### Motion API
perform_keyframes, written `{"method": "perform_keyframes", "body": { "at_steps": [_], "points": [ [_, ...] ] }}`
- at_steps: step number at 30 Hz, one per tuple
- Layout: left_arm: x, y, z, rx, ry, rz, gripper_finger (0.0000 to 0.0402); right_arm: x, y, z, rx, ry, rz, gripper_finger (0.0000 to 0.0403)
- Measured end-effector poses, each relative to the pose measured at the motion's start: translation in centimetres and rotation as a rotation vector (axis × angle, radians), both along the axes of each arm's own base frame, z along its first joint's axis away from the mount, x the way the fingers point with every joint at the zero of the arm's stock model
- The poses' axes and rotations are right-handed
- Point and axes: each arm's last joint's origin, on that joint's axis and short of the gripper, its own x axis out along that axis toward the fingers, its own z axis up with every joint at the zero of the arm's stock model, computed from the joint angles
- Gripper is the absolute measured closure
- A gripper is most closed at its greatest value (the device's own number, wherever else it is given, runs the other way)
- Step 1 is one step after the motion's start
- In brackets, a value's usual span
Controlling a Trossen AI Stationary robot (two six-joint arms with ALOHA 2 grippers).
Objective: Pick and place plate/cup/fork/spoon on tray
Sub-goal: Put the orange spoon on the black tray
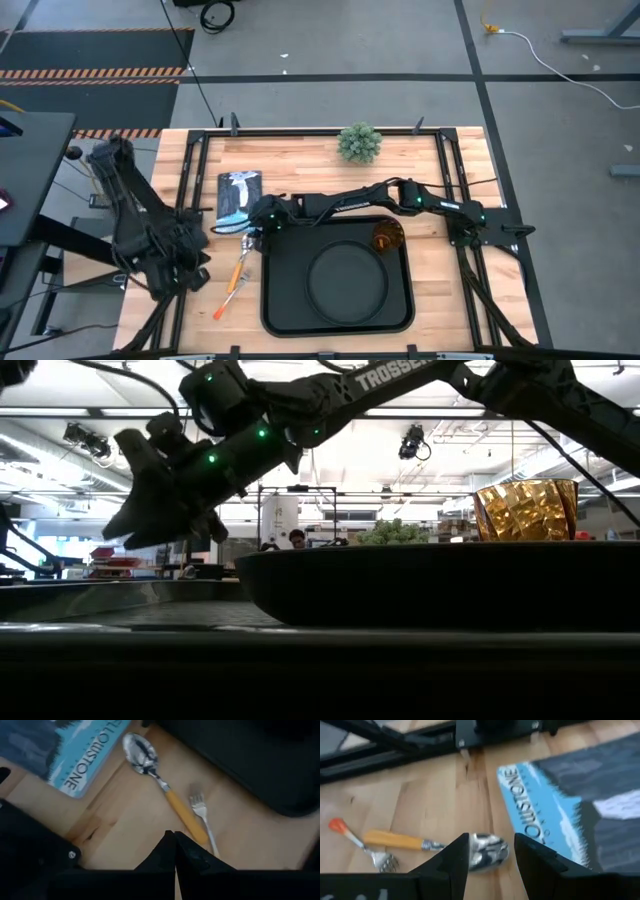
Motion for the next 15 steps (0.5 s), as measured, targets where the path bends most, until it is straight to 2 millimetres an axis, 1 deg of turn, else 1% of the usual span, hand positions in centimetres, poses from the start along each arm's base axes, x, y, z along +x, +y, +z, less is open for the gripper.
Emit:
{"method": "perform_keyframes", "body": {
  "at_steps": [4, 8, 11, 15],
  "points": [
    [1.0, -1.4, -1.7, 0.078, 0.034, 0.064, 0.0397, 0.0, -0.2, 0.0, 0.019, 0.01, 0.015, 0.024],
    [2.5, -2.7, -3.4, 0.128, 0.06, 0.098, 0.0387, -0.1, -0.4, 0.0, -0.026, 0.019, 0.012, 0.024],
    [3.6, -3.3, -4.6, 0.143, 0.076, 0.116, 0.0363, 0.0, -0.3, 0.0, -0.035, 0.012, 0.025, 0.024],
    [4.9, -3.3, -6.1, 0.197, 0.125, 0.163, 0.0318, -0.2, 0.0, -0.2, -0.028, 0.032, 0.063, 0.024]
  ]
}}
